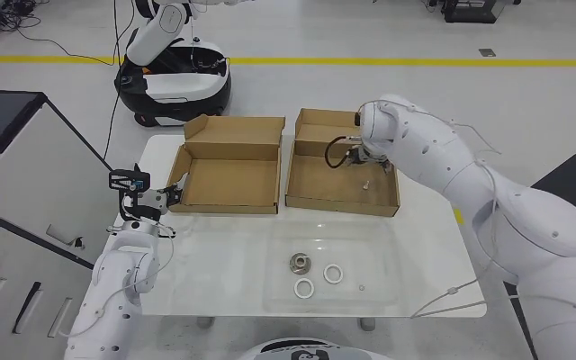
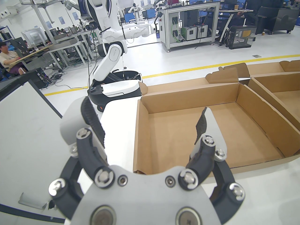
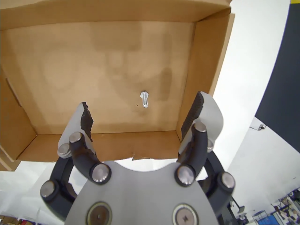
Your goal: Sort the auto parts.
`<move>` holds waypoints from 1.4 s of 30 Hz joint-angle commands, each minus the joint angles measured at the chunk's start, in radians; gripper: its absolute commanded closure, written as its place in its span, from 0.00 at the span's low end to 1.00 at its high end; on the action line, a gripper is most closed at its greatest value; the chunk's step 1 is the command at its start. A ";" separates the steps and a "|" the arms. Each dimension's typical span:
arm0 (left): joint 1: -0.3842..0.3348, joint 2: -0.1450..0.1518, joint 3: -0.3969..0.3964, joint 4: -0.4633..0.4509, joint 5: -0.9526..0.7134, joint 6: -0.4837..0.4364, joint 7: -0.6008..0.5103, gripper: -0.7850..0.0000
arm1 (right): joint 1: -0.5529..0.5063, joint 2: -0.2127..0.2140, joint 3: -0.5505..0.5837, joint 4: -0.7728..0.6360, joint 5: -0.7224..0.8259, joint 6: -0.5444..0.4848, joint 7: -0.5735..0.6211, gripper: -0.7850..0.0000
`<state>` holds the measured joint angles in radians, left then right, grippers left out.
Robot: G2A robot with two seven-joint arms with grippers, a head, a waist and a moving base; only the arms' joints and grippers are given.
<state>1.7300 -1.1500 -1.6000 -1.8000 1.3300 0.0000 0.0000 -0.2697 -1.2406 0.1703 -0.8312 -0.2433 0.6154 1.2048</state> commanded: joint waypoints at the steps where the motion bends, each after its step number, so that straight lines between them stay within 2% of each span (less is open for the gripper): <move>1: 0.000 0.000 0.000 0.000 0.000 0.000 0.000 0.00 | 0.019 0.030 0.009 -0.098 -0.010 0.001 -0.001 0.00; 4: 0.000 0.000 0.000 0.000 0.000 0.000 0.000 0.00 | 0.028 0.092 0.031 -0.239 -0.006 0.003 -0.003 0.00; 9: 0.000 0.000 0.000 0.000 0.000 0.000 0.000 0.00 | 0.010 0.226 0.084 -0.500 0.011 0.010 -0.010 0.00; 17: 0.000 0.000 0.000 0.000 0.000 0.000 0.000 0.00 | -0.084 0.445 0.216 -0.890 0.036 0.007 -0.007 0.00; 23: 0.000 0.000 0.000 0.000 0.000 0.000 0.000 0.00 | -0.161 0.566 0.339 -1.103 0.082 -0.024 0.024 0.00; 27: 0.000 0.000 0.000 0.000 0.000 0.000 0.000 0.00 | -0.208 0.624 0.412 -1.219 0.088 -0.063 0.063 0.00; 32: 0.000 0.000 0.000 0.000 0.000 0.000 0.000 0.00 | -0.269 0.673 0.481 -1.316 0.082 -0.110 0.110 0.00; 38: 0.000 0.000 0.000 0.000 0.000 0.000 0.000 0.00 | -0.336 0.710 0.546 -1.376 0.095 -0.149 0.122 0.00; 42: 0.000 0.000 0.000 0.000 0.000 0.000 0.000 0.00 | -0.339 0.712 0.549 -1.378 0.096 -0.150 0.121 0.00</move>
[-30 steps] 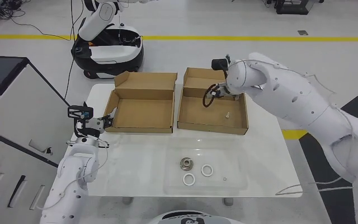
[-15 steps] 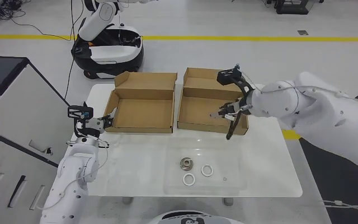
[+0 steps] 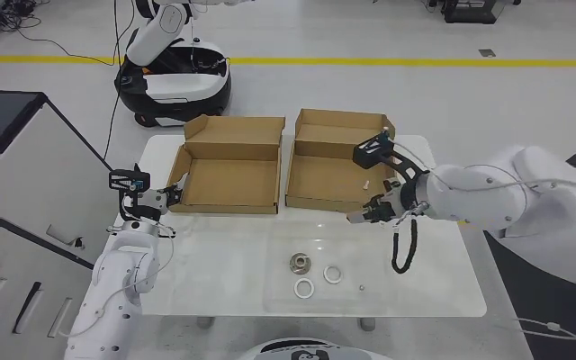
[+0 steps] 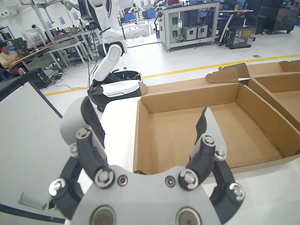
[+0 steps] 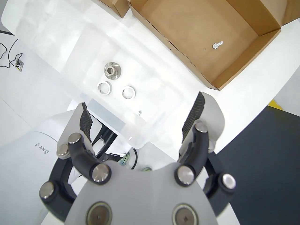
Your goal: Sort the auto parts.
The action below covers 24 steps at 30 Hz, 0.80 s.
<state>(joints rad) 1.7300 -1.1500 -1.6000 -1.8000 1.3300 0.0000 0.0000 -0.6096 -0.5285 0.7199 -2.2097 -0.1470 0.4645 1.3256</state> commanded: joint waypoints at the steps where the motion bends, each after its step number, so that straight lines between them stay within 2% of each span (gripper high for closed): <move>1: 0.000 0.000 0.000 0.000 0.000 0.000 0.000 0.00 | 0.001 0.000 -0.001 0.001 0.000 0.000 0.000 0.00; 9: 0.000 0.000 0.000 0.000 0.000 0.000 0.000 0.00 | 0.001 0.000 -0.001 0.001 0.000 0.000 0.000 0.00; 12: 0.000 0.000 0.000 0.000 0.000 0.000 0.000 0.00 | -0.013 0.001 -0.002 -0.025 -0.015 -0.069 -0.006 0.00; 18: 0.000 0.000 0.000 0.000 0.000 0.000 0.000 0.00 | -0.007 0.010 0.012 -0.081 -0.029 -0.280 0.121 0.00; 24: 0.000 0.000 0.000 0.000 0.000 0.000 0.000 0.00 | -0.005 0.015 0.009 -0.107 -0.027 -0.410 0.210 0.00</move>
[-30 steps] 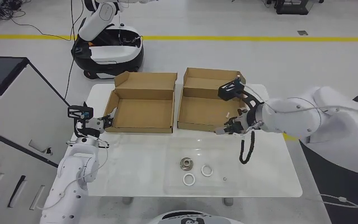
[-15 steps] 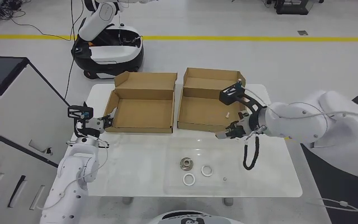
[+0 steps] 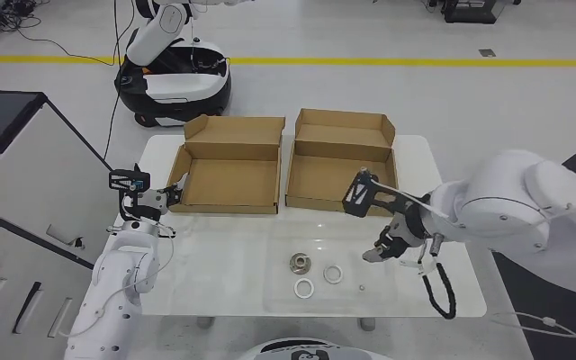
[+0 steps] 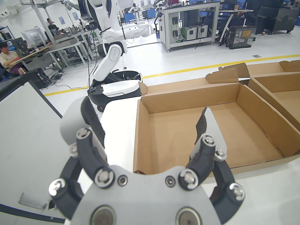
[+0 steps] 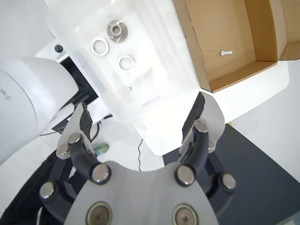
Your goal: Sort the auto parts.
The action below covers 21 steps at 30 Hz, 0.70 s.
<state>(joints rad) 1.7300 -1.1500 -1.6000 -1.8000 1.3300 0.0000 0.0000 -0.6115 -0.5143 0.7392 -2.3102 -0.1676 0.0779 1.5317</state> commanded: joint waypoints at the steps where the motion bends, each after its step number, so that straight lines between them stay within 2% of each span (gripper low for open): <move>1: 0.000 0.000 0.000 0.000 0.000 0.000 0.000 0.00 | -0.006 0.003 -0.024 -0.008 -0.016 -0.034 0.004 0.00; 11: 0.000 0.000 0.000 0.000 0.000 0.000 0.000 0.00 | 0.009 0.016 -0.218 -0.030 -0.116 -0.045 0.004 0.00; 21: 0.000 0.000 0.000 0.000 0.000 0.000 0.000 0.00 | 0.115 -0.017 -0.396 0.009 -0.156 -0.007 0.004 0.00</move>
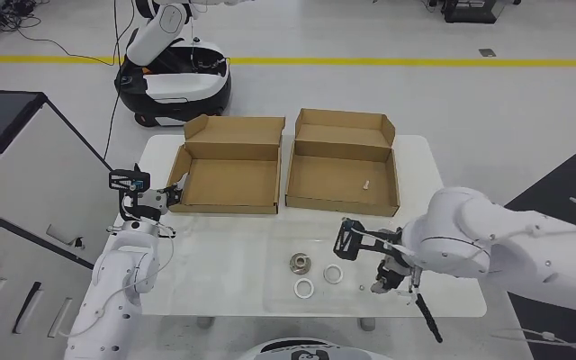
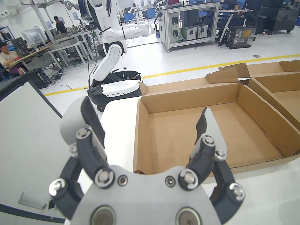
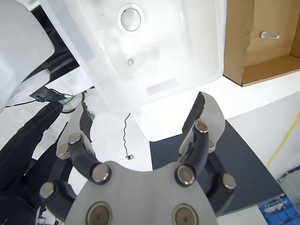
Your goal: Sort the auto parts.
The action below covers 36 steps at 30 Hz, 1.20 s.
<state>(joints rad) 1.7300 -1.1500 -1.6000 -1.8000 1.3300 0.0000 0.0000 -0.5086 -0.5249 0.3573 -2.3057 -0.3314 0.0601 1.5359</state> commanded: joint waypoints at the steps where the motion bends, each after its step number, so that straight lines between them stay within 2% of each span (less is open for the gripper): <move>1: 0.000 0.000 0.000 0.000 0.000 0.000 0.000 0.00 | 0.024 -0.012 -0.029 0.011 0.003 0.014 0.000 0.00; 10: 0.000 0.000 0.000 0.000 0.000 0.000 0.000 0.00 | 0.084 -0.092 -0.166 0.087 -0.009 0.064 0.000 0.00; 14: 0.000 0.000 0.000 0.000 0.000 0.000 0.000 0.00 | 0.081 -0.125 -0.187 0.113 -0.005 0.097 0.000 0.02; 16: 0.000 0.000 0.000 0.000 0.000 0.000 0.000 0.00 | 0.066 -0.138 -0.187 0.125 -0.014 0.107 0.000 0.13; 18: 0.000 0.000 0.000 0.000 0.000 0.000 0.000 0.00 | 0.051 -0.149 -0.187 0.139 -0.035 0.125 0.000 0.16; 21: 0.000 0.000 0.000 0.000 0.000 0.000 0.000 0.00 | 0.037 -0.163 -0.187 0.144 -0.056 0.159 0.000 0.33; 30: 0.000 0.000 0.000 0.000 0.000 0.000 0.000 0.00 | -0.043 -0.195 -0.187 0.169 -0.109 0.195 0.000 0.46; 36: 0.000 0.000 0.000 0.000 0.000 0.000 0.000 0.00 | -0.075 -0.197 -0.187 0.185 -0.148 0.218 0.000 0.50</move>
<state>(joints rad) 1.7300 -1.1500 -1.6000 -1.8000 1.3300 0.0000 0.0000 -0.5790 -0.7229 0.1700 -2.1214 -0.4737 0.2747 1.5359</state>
